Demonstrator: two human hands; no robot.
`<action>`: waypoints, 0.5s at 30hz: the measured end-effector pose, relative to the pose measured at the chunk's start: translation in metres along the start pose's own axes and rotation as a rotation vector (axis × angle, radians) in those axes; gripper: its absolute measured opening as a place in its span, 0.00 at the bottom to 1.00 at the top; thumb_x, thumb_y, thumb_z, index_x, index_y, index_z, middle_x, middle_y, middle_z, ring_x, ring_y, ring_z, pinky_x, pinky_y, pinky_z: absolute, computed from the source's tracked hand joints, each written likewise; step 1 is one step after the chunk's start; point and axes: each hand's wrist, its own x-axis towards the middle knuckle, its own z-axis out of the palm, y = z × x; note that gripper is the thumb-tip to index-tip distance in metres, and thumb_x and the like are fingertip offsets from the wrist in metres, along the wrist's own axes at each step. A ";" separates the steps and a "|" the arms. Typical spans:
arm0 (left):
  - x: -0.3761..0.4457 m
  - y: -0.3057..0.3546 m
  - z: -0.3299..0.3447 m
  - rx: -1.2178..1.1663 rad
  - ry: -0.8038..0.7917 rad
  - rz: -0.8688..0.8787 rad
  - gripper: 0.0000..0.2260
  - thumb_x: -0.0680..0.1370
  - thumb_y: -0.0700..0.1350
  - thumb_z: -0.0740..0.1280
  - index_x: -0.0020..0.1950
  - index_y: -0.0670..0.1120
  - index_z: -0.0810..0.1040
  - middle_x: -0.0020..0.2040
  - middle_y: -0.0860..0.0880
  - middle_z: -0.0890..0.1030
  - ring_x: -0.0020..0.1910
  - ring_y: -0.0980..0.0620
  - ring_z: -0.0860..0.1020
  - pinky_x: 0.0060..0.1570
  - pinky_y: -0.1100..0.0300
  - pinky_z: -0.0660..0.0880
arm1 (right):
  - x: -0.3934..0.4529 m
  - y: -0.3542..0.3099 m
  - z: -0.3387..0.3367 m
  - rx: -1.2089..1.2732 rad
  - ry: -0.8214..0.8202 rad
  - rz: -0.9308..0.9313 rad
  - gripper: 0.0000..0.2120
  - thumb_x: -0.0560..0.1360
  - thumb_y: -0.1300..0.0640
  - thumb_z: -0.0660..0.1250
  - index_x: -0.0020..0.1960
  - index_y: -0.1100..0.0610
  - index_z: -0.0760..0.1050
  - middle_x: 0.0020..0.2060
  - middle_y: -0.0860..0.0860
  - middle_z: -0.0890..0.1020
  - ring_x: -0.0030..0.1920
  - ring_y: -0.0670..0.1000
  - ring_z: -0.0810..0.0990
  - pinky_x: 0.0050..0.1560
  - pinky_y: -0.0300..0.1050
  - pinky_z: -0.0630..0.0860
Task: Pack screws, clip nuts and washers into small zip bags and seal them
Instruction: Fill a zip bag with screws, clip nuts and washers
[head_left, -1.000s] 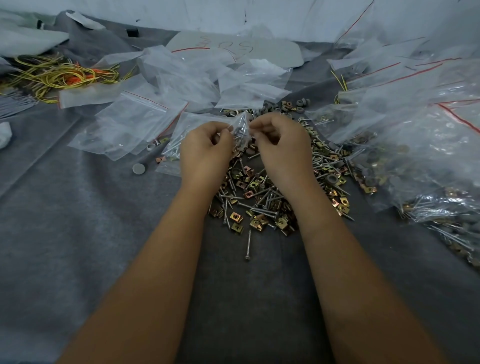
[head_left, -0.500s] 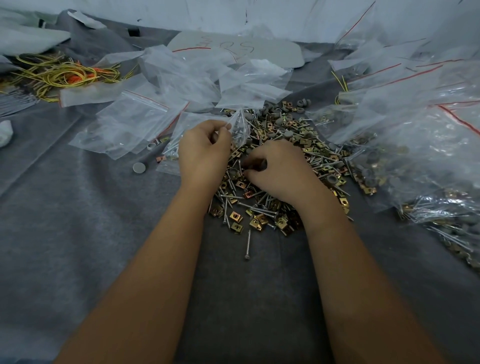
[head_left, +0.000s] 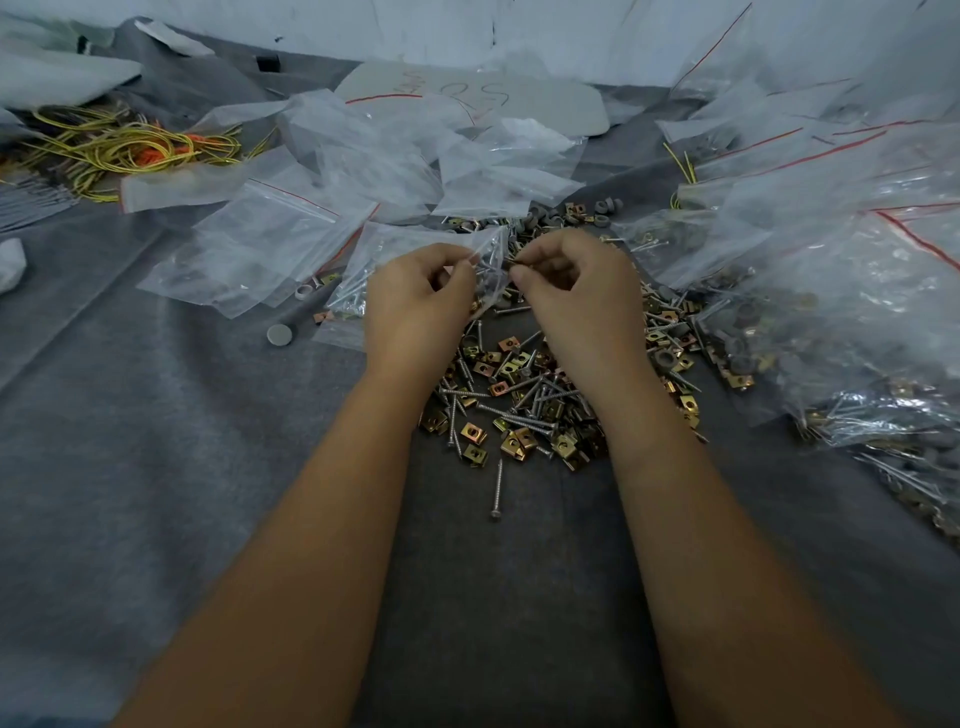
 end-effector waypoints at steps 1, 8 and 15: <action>-0.001 0.000 0.000 0.005 -0.012 0.015 0.08 0.75 0.48 0.65 0.42 0.60 0.80 0.31 0.51 0.80 0.29 0.57 0.74 0.34 0.52 0.76 | -0.001 -0.001 0.003 -0.027 -0.010 -0.023 0.03 0.74 0.60 0.71 0.45 0.52 0.80 0.39 0.45 0.81 0.40 0.40 0.78 0.40 0.31 0.73; 0.002 -0.002 0.000 -0.017 0.025 -0.022 0.10 0.76 0.45 0.63 0.40 0.60 0.79 0.25 0.60 0.74 0.24 0.62 0.69 0.30 0.61 0.69 | -0.005 -0.002 0.000 -0.198 -0.064 -0.074 0.08 0.78 0.54 0.65 0.54 0.51 0.81 0.49 0.48 0.80 0.47 0.46 0.78 0.49 0.47 0.77; 0.003 -0.004 0.001 -0.034 0.017 -0.033 0.11 0.76 0.44 0.62 0.41 0.60 0.79 0.24 0.59 0.72 0.22 0.62 0.66 0.22 0.69 0.62 | -0.001 0.009 -0.051 -0.822 -0.041 0.320 0.11 0.77 0.51 0.58 0.44 0.58 0.71 0.47 0.59 0.78 0.45 0.60 0.76 0.43 0.50 0.74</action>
